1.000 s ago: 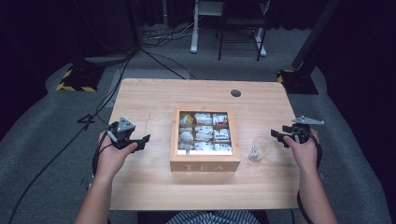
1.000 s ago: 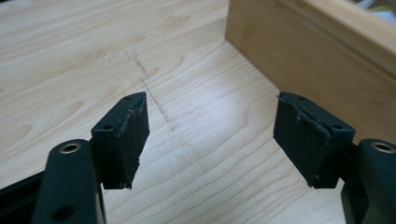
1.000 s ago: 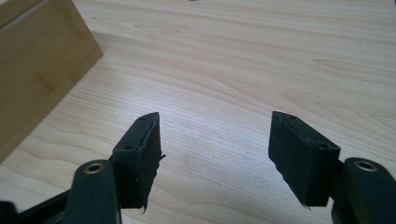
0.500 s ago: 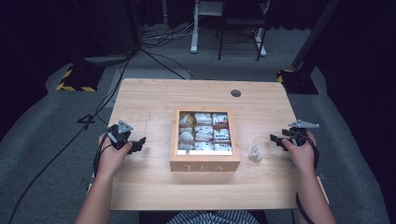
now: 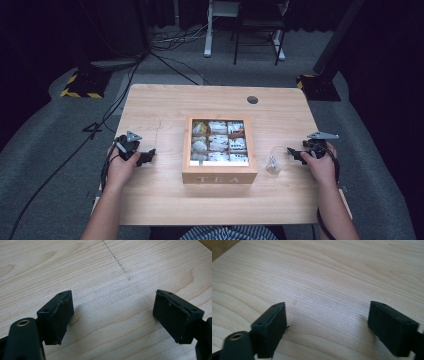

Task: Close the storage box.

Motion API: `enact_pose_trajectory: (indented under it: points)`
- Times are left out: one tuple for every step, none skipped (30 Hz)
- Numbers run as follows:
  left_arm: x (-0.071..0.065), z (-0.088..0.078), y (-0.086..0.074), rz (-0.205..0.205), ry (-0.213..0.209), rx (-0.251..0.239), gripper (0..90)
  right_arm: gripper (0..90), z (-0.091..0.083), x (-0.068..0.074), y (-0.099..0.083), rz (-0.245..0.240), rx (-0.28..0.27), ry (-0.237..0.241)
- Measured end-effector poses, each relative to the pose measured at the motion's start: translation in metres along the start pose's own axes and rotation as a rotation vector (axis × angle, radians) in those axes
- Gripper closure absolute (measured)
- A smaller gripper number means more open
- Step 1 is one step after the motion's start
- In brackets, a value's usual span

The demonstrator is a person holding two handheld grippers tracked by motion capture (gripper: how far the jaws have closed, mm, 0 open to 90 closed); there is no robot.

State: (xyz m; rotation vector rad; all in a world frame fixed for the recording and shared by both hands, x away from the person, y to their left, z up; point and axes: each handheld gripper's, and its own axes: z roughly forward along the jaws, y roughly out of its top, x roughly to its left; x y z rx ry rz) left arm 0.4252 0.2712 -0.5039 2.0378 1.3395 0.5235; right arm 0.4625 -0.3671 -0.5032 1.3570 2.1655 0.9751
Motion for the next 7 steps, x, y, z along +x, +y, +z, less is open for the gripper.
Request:
enact_pose_trajectory:
  points:
    - [0.0000,0.0000,0.0000,-0.007,-0.003,0.002,17.3,13.7,0.0008,0.0003,0.0002,-0.023,0.006,-0.011]
    - [0.0003,0.0000,0.0001,-0.007,-0.005,0.004,17.1,13.0,0.0014,0.0008,0.0006,-0.023,0.009,-0.015]
    - [0.0005,0.0001,0.0001,-0.007,-0.005,0.003,16.8,12.9,0.0016,0.0010,0.0007,-0.022,0.009,-0.018]
    - [0.0004,0.0001,0.0001,-0.007,-0.005,0.003,16.7,12.8,0.0016,0.0010,0.0007,-0.022,0.009,-0.018]
    - [0.0004,0.0001,0.0001,-0.007,-0.005,0.004,16.7,12.8,0.0016,0.0010,0.0007,-0.022,0.009,-0.018]
    - [0.0004,0.0001,0.0001,-0.007,-0.005,0.003,16.7,12.8,0.0016,0.0010,0.0007,-0.022,0.009,-0.018]
    - [0.0004,0.0001,0.0001,-0.007,-0.005,0.004,16.7,12.8,0.0016,0.0010,0.0007,-0.022,0.009,-0.018]
